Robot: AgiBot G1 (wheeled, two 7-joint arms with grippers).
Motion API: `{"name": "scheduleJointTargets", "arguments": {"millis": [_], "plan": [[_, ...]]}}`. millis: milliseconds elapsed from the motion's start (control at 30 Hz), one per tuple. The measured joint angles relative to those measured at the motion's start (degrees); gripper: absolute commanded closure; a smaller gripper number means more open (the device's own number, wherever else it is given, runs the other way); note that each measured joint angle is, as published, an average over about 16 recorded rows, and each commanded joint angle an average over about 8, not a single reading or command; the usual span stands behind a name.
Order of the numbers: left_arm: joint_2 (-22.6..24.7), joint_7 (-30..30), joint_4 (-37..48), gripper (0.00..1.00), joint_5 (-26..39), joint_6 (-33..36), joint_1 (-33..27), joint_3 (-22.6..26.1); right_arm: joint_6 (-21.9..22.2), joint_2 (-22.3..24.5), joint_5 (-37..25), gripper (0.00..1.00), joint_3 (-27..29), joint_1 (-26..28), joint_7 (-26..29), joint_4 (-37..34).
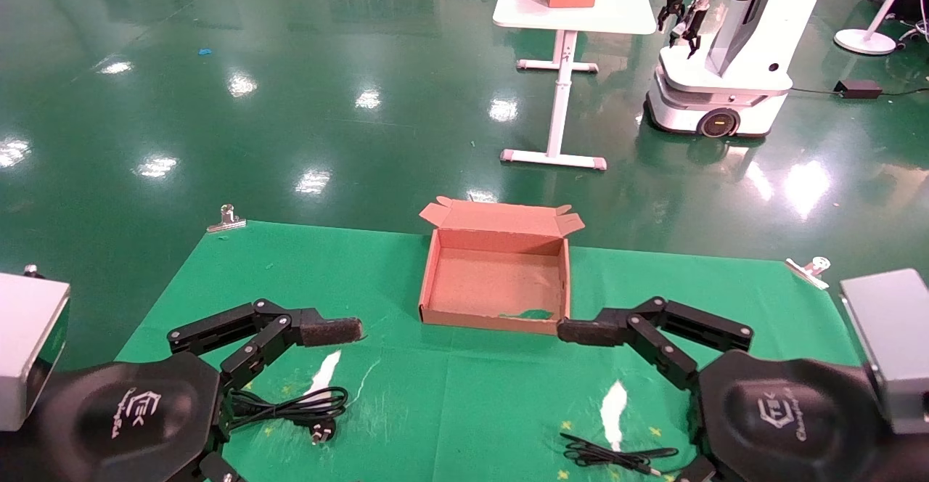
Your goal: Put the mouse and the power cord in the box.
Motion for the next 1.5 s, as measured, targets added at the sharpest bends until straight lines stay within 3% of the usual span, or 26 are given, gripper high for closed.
{"name": "scheduleJointTargets", "arguments": {"millis": [1500], "plan": [[0.06,0.04,0.0,0.0,0.16,-0.01,-0.03,0.11,-0.02,0.03,0.02,0.0,0.03,-0.02,-0.03,-0.06]]}}
